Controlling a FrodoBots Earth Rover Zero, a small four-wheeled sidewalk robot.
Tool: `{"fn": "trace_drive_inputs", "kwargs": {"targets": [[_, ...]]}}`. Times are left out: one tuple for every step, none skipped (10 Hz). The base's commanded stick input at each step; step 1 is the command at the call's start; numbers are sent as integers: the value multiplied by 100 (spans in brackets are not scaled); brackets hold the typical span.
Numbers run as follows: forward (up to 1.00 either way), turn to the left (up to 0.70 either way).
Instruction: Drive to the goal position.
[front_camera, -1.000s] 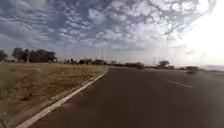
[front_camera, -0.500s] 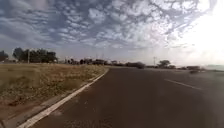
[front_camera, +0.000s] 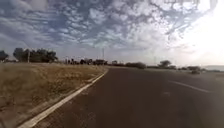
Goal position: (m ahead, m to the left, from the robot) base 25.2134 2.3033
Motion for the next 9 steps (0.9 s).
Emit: {"fn": "trace_drive_inputs", "kwargs": {"targets": [[60, -15], [60, -15], [60, -15], [60, -15], [60, -15], [60, -15], [60, -15], [60, -15], [60, 0]]}}
